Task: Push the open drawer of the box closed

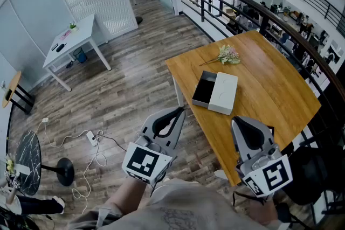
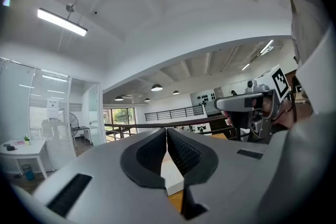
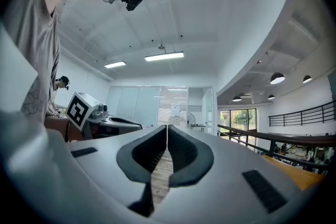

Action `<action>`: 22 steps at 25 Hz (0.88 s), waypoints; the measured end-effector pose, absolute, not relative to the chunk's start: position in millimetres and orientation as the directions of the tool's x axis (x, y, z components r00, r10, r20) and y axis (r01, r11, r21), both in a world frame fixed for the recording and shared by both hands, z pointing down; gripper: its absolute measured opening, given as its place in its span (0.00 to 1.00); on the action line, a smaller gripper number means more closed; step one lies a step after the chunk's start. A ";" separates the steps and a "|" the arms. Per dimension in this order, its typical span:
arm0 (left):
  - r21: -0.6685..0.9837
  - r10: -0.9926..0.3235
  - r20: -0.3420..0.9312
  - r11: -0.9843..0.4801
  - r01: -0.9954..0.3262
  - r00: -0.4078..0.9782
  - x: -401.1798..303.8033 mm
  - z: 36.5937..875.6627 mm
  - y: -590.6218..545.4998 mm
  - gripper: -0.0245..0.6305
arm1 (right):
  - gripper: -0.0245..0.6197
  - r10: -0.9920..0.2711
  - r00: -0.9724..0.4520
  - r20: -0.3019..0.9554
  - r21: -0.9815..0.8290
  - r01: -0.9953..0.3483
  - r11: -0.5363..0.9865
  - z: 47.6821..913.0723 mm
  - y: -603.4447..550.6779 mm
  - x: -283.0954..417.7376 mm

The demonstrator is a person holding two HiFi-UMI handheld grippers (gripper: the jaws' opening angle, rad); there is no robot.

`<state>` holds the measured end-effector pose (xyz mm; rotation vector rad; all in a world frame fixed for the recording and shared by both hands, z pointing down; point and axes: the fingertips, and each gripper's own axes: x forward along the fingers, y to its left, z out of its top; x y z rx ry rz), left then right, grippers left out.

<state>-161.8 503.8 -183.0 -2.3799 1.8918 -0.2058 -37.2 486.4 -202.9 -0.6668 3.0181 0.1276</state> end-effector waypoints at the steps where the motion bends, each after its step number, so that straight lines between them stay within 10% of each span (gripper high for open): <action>1: -0.149 -0.975 0.046 -0.223 -0.963 0.218 -163.8 -188.6 500.2 0.07 | 0.09 -0.414 -0.907 -0.071 0.061 -0.418 0.906 -208.4 482.7 -39.1; 18: -0.152 -0.994 0.061 -0.103 -0.983 0.095 -190.1 -187.9 502.1 0.08 | 0.09 -0.370 -0.927 -0.064 0.037 -0.373 0.927 -205.7 485.0 -43.6; 22: -0.184 -0.991 0.098 -0.113 -0.976 0.096 -186.8 -173.3 500.8 0.25 | 0.09 -0.388 -0.920 -0.058 0.024 -0.390 0.921 -192.4 487.6 -31.3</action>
